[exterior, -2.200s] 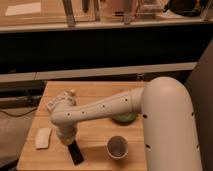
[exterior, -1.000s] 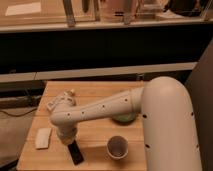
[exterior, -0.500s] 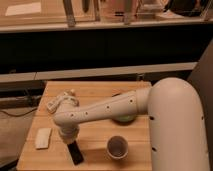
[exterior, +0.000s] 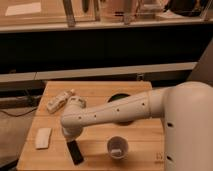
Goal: Push the eraser across the table
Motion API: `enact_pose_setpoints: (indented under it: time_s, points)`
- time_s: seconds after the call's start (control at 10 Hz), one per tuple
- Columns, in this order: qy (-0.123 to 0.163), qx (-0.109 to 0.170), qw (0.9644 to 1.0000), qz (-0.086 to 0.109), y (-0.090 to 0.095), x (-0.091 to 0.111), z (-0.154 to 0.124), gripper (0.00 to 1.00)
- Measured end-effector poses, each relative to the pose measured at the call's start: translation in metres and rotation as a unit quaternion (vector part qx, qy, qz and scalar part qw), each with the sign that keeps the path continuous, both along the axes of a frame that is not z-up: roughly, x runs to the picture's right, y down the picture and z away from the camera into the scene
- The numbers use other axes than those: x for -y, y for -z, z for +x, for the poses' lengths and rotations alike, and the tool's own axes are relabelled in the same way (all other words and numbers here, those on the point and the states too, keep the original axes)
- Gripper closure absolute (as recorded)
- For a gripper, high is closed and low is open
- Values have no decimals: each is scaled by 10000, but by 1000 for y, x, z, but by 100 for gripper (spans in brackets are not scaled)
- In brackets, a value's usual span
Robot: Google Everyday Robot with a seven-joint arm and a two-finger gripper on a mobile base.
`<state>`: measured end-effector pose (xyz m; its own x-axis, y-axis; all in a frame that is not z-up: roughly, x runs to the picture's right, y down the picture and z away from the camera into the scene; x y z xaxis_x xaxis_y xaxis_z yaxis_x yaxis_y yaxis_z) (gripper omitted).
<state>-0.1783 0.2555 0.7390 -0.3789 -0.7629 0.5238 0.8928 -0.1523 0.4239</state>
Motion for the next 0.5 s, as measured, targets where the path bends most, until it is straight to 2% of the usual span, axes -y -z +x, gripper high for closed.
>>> enact_pose_setpoints:
  time_s: [0.5]
  points:
    - [-70,15,9999,-76,-5,2,-6,100]
